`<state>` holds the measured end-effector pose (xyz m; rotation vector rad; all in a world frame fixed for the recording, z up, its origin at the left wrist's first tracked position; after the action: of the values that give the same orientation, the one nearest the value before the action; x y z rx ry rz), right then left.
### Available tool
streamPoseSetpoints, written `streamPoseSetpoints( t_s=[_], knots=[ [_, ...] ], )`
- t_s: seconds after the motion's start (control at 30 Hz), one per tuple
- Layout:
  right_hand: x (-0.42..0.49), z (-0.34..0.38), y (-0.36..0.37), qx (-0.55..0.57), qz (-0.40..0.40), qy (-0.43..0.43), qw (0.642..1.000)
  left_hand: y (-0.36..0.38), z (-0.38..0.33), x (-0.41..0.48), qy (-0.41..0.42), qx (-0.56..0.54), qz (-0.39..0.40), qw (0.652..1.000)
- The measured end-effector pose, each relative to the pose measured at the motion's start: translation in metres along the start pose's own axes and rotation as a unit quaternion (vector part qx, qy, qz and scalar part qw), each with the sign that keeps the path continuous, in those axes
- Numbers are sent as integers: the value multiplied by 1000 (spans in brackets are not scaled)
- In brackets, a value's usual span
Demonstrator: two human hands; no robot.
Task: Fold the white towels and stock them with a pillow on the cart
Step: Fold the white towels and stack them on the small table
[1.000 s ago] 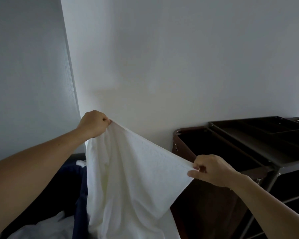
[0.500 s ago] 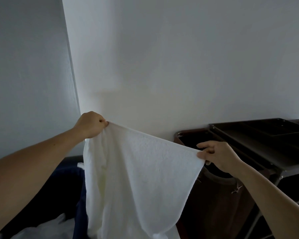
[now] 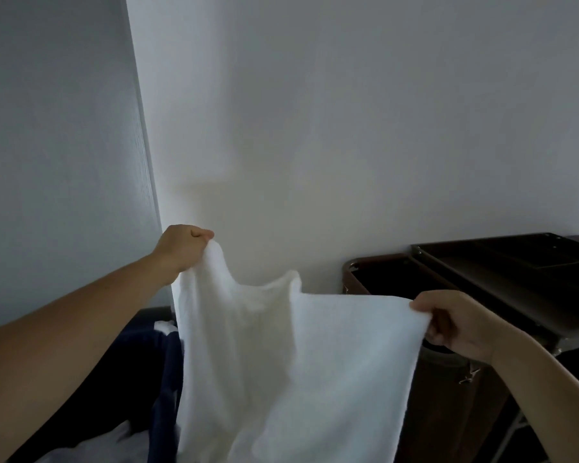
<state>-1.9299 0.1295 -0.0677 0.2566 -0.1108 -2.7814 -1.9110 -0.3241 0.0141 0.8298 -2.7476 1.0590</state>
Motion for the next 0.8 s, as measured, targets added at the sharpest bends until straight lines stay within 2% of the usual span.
streamPoseSetpoints(
  t_s=[0.1,0.23,0.37,0.5,0.63,0.8],
  knots=[
    [1,-3,20,-1,-18,14,1000,18,-14,-13,5,-33,25,999],
    [12,16,57,0,-70,-42,997,50,-60,-48,93,18,65,993],
    [25,34,104,-16,-111,-87,990,81,-96,-80,148,96,39,983],
    [32,36,133,-69,-127,-99,984,97,-108,-98,196,98,26,975],
    [35,29,140,2,-127,-83,988,96,-99,-104,202,100,13,974],
    [36,24,146,23,-129,-67,989,96,-96,-116,225,105,14,969]
  ],
)
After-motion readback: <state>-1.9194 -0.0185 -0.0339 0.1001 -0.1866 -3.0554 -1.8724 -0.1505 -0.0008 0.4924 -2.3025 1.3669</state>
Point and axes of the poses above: each hand's wrist, its own x-axis towards the middle knuckle, its own y-axis out of the palm, z = x × y, the point moved 9 cm from there along x, towards the middle knuckle, and after that the axes turned 6 degrees about x, right-handed, at the moved point
